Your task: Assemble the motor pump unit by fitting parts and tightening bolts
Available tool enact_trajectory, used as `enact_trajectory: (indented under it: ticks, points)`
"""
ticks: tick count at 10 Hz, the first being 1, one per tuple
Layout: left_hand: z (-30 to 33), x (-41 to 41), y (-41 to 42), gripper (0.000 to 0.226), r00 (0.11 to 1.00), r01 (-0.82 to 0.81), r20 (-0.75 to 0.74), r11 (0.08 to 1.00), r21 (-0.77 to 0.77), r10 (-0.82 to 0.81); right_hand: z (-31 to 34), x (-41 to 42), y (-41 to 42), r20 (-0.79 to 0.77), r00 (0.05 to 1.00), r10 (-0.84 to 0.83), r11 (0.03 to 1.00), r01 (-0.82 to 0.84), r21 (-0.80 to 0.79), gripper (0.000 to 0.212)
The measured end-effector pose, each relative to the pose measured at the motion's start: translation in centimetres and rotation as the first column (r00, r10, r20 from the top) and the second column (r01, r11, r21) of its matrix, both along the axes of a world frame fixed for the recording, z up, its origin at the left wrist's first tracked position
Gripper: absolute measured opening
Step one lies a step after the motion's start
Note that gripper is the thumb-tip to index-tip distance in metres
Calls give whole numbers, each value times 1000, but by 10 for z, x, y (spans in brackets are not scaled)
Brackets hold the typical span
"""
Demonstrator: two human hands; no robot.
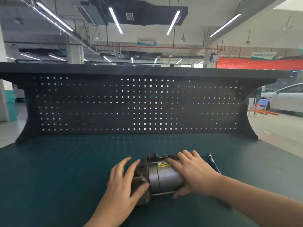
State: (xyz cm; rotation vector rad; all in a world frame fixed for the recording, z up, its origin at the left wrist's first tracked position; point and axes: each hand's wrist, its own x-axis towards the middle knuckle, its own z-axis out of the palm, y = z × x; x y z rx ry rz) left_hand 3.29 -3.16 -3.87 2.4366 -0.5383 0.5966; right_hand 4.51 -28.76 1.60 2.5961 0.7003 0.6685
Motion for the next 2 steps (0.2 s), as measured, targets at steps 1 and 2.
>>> enact_trajectory:
  ticks: [1,2]
  points:
    - [4,-1,-1,79,992,54,-117,996,77,-45,-16,-3,-4,70,995,72,996,-75,39,83]
    - [10,-9,-4,81,992,21,-130,985,169,1,-18,-10,-3,-77,997,29,992,-19,125,83]
